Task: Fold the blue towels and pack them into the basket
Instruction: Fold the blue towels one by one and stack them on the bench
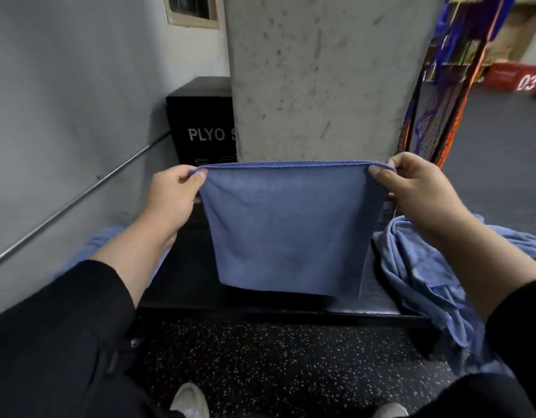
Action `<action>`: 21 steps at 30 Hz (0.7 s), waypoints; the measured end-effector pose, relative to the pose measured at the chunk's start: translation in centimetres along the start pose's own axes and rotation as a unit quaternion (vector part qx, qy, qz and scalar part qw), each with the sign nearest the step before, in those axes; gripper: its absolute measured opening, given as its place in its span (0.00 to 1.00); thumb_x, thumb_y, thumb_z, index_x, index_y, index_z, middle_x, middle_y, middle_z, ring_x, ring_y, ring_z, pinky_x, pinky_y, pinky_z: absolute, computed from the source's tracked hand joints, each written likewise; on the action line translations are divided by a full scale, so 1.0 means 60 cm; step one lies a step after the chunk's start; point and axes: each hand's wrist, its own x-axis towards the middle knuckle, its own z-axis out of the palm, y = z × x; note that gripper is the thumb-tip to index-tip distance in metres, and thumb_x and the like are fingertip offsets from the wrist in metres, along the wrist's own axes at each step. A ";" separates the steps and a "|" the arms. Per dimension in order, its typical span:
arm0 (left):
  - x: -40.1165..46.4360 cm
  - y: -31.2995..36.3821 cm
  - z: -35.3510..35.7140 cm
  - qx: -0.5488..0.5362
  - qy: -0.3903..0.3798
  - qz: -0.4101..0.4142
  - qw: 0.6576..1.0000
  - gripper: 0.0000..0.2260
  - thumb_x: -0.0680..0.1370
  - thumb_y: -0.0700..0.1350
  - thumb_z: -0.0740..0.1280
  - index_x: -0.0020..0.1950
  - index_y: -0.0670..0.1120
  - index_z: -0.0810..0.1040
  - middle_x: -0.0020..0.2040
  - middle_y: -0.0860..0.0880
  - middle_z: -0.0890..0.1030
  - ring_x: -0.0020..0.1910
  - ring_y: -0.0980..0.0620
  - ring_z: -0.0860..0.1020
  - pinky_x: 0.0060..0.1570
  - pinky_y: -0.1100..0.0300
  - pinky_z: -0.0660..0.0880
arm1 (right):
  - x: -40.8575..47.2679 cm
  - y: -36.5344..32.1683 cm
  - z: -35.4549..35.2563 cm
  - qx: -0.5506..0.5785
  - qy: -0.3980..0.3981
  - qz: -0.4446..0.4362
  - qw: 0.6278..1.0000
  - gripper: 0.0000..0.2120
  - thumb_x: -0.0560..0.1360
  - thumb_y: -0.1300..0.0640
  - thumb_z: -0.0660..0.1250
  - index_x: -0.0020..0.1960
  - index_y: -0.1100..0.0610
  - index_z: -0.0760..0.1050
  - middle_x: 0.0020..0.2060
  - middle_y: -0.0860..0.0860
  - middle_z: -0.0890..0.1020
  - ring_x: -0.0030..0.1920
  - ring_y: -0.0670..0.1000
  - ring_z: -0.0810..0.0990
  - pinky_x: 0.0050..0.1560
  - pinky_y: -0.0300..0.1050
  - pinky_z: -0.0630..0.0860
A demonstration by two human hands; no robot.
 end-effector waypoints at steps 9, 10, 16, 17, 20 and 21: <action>-0.019 0.053 -0.011 -0.004 -0.050 -0.011 0.999 0.09 0.83 0.44 0.64 0.47 0.44 0.81 0.40 0.43 0.79 0.37 0.47 0.79 0.42 0.53 0.80 | -0.018 -0.042 -0.026 0.063 -0.012 0.031 0.997 0.12 0.78 0.54 0.70 0.40 0.52 0.70 0.34 0.50 0.76 0.37 0.49 0.77 0.36 0.45 0.76; -0.021 0.053 -0.011 -0.004 -0.057 -0.018 0.998 0.09 0.83 0.44 0.64 0.45 0.45 0.80 0.40 0.43 0.78 0.37 0.47 0.78 0.39 0.55 0.79 | -0.021 -0.041 -0.027 0.070 -0.012 0.038 0.997 0.12 0.78 0.54 0.70 0.40 0.52 0.70 0.34 0.50 0.76 0.36 0.50 0.76 0.35 0.45 0.76; -0.009 0.038 -0.011 -0.052 -0.104 -0.086 0.989 0.09 0.78 0.49 0.68 0.38 0.50 0.74 0.36 0.45 0.69 0.32 0.50 0.67 0.33 0.57 0.63 | -0.017 -0.035 -0.028 0.077 0.012 0.054 0.995 0.10 0.78 0.53 0.71 0.41 0.52 0.72 0.33 0.51 0.72 0.31 0.49 0.69 0.31 0.43 0.68; -0.002 0.035 -0.012 -0.062 -0.109 -0.097 0.987 0.09 0.76 0.50 0.69 0.38 0.51 0.73 0.36 0.45 0.67 0.33 0.50 0.65 0.34 0.56 0.60 | -0.012 -0.037 -0.026 0.073 0.020 0.059 0.995 0.10 0.78 0.52 0.71 0.42 0.52 0.72 0.32 0.51 0.71 0.29 0.48 0.68 0.28 0.41 0.66; 0.026 0.024 -0.005 -0.055 -0.103 -0.112 0.987 0.12 0.74 0.49 0.69 0.35 0.52 0.68 0.33 0.48 0.63 0.32 0.51 0.61 0.33 0.55 0.56 | 0.016 -0.030 -0.019 0.067 0.022 0.073 0.995 0.10 0.77 0.49 0.72 0.43 0.52 0.74 0.32 0.51 0.72 0.28 0.49 0.68 0.28 0.40 0.64; 0.037 0.021 0.001 -0.052 -0.100 -0.115 0.987 0.13 0.75 0.48 0.68 0.34 0.52 0.67 0.32 0.49 0.63 0.30 0.52 0.60 0.32 0.56 0.57 | 0.029 -0.025 -0.013 0.063 0.024 0.075 0.995 0.10 0.76 0.48 0.72 0.43 0.52 0.74 0.32 0.51 0.73 0.28 0.49 0.68 0.28 0.40 0.65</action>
